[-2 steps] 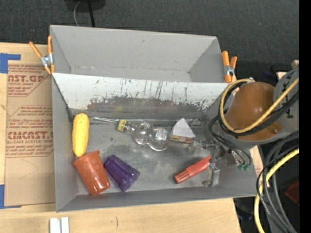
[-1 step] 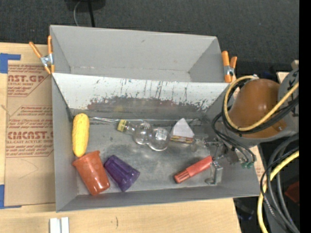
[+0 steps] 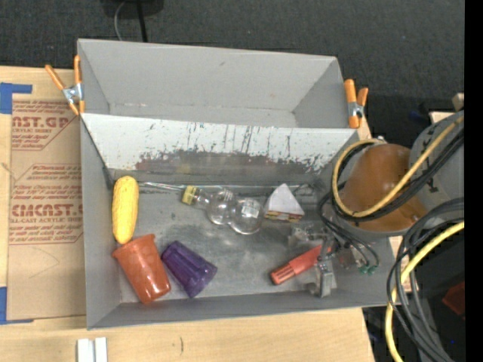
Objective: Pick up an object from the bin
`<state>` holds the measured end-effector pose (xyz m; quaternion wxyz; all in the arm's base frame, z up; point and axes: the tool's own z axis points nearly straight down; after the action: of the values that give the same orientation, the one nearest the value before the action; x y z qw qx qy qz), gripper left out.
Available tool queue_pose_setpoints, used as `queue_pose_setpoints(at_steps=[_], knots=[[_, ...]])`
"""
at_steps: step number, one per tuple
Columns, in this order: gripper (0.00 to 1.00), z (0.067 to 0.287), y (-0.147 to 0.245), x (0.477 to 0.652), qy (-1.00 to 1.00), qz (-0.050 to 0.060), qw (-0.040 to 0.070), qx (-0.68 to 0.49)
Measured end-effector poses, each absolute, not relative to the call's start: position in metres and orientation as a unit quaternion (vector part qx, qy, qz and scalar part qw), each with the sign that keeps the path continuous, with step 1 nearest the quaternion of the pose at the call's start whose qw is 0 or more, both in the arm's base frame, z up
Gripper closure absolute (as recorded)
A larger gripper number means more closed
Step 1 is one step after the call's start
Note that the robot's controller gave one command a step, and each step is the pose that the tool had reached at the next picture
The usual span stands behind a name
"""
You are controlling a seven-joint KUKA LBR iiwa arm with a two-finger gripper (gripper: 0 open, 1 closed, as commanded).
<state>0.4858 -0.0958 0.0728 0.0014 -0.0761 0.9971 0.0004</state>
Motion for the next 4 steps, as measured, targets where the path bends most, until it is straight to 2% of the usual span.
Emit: queue_pose_setpoints(at_steps=[1,3,4], knots=[[1.00,0.058,-0.094,0.489,0.991,-0.002,0.006,-0.133],[1.00,0.066,-0.094,0.488,0.990,-0.001,0.005,-0.142],[1.00,0.087,-0.093,0.485,0.990,0.000,0.000,-0.140]])
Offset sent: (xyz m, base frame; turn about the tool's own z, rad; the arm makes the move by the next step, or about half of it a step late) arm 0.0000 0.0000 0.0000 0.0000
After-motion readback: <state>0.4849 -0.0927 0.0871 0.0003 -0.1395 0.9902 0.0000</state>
